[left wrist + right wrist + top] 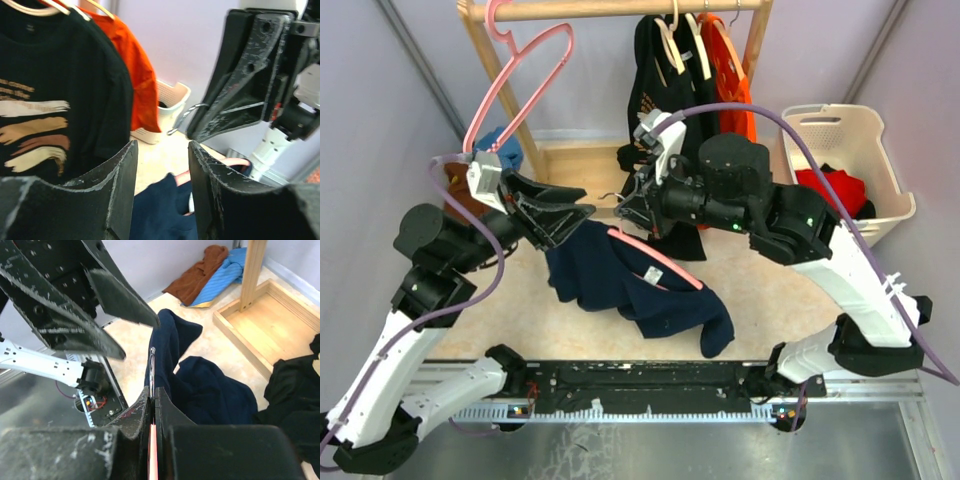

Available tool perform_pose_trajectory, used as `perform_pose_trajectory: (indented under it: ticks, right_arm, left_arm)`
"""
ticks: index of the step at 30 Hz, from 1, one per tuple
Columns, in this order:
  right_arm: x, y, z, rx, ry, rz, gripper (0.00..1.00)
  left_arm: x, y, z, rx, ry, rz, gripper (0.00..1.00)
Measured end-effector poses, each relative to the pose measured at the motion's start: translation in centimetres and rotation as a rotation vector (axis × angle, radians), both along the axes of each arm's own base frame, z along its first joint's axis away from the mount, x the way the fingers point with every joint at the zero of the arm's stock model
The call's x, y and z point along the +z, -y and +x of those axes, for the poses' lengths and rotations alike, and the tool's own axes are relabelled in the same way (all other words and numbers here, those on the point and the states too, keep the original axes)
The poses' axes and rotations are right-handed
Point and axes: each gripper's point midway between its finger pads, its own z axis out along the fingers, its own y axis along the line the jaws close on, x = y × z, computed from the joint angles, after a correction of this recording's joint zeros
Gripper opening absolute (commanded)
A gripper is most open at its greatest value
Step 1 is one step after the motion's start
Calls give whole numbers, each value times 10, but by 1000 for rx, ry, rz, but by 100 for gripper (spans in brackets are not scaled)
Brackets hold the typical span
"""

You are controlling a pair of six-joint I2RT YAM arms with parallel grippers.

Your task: Place the t-shirt on the hanger

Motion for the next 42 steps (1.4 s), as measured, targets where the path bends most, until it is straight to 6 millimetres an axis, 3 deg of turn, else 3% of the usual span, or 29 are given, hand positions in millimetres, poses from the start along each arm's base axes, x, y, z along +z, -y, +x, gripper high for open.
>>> perform_pose_trajectory:
  ticks: [5,8,15,20,33,42]
  right_arm:
    - [8,21,-5,-23,18,3,0]
    - [15,33,-10,-30,27,15,0]
    - [36,61,-21,-45,51,56,0]
    - [46,77,-32,-33,58,79,0]
    - [52,115,-80,108,37,97,0]
    - [51,116,-99,199,17,94,0]
  left_arm:
    - [3,-25,12,168,13,24,51]
    - [-6,-45,19,288,-27,47,49]
    - [-48,-80,23,461,-136,89,53]
    - [-75,-93,12,485,-143,101,55]
    - [-64,-84,-40,268,-13,156,63]
    - [-87,-61,-67,45,-13,270,61]
